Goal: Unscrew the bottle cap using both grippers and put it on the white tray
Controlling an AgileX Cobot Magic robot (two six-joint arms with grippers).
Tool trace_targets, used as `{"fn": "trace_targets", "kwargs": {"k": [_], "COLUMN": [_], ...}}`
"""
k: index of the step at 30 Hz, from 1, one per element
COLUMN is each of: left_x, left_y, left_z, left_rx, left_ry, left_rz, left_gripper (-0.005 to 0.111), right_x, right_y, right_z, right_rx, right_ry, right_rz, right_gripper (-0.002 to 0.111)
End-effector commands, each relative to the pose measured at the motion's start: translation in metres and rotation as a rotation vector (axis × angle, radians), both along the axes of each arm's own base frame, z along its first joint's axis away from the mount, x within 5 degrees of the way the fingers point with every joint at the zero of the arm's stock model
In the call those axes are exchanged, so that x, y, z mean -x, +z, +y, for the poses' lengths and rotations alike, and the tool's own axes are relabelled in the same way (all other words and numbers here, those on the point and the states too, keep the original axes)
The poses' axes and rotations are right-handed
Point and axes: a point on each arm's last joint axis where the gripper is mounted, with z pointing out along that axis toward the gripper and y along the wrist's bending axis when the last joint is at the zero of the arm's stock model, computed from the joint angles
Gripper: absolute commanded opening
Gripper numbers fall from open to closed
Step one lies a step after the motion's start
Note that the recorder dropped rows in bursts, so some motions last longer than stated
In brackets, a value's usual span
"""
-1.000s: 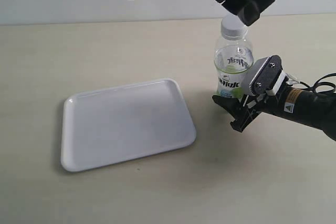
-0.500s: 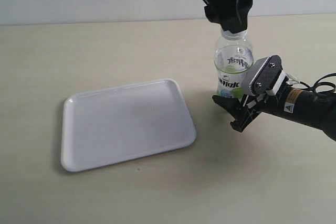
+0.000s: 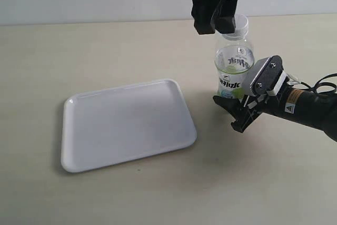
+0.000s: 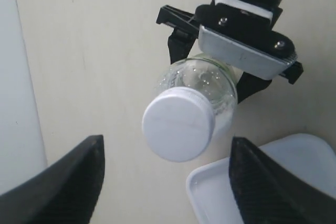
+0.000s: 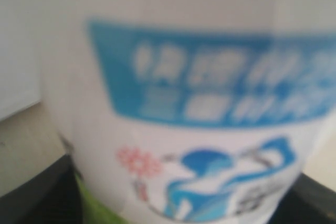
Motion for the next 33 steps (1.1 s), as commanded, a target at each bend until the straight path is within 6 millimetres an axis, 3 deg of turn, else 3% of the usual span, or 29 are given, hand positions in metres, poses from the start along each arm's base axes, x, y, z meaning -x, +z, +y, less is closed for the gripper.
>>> {"fn": "trace_targets", "kwargs": {"k": [1, 33], "left_x": [-0.0017, 0.0028], "left_y": [-0.0046, -0.0077], "left_z": [-0.0020, -0.0071], "left_rx": [-0.021, 0.009], "left_ry": [-0.014, -0.077], "left_rz": [-0.012, 0.027], "left_gripper": [0.066, 0.066], "right_x": [-0.0002, -0.0007], "right_y": [-0.0007, -0.0016], "right_z": [-0.0013, -0.0028], "right_rx": [0.036, 0.067], "right_ry": [0.002, -0.002], "right_rz": [0.005, -0.003], "right_gripper": [0.000, 0.000]}}
